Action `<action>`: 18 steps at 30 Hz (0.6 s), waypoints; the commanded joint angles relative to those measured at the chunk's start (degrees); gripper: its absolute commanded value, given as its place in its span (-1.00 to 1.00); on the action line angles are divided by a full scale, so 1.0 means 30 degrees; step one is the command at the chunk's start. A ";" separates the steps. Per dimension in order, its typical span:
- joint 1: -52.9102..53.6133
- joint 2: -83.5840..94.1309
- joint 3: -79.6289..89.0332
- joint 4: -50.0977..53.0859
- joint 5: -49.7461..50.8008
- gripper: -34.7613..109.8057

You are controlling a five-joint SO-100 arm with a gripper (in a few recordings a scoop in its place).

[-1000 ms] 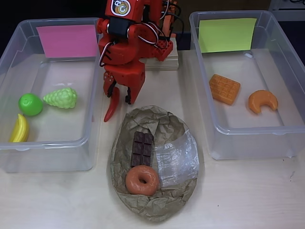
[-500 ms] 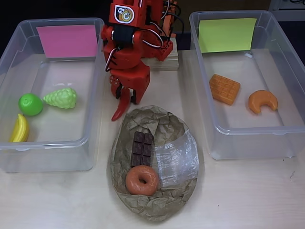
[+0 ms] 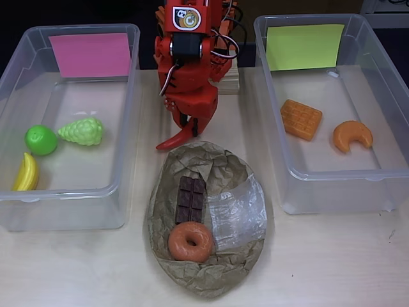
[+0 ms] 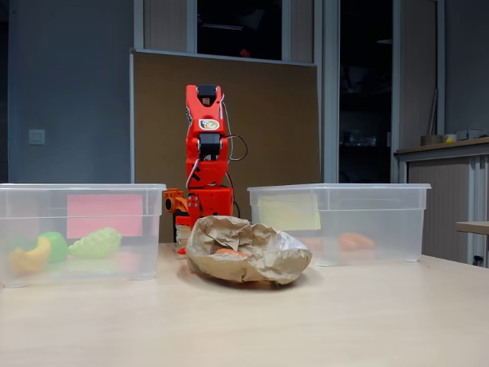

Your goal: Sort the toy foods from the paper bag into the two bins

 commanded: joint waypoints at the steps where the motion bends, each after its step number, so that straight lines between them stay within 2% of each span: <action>1: -0.1289 0.2988 -0.0176 0.2871 0.1582 -0.52; 7: -0.3984 0.8145 -0.1758 0.9316 0.4219 -0.52; 11: -0.4189 1.0635 -0.3574 1.2275 0.4336 -0.52; 15: -0.2959 1.1602 -0.5859 1.3506 0.2021 -0.52; 18: -0.1465 1.1484 -0.7998 1.3477 -0.1084 -0.52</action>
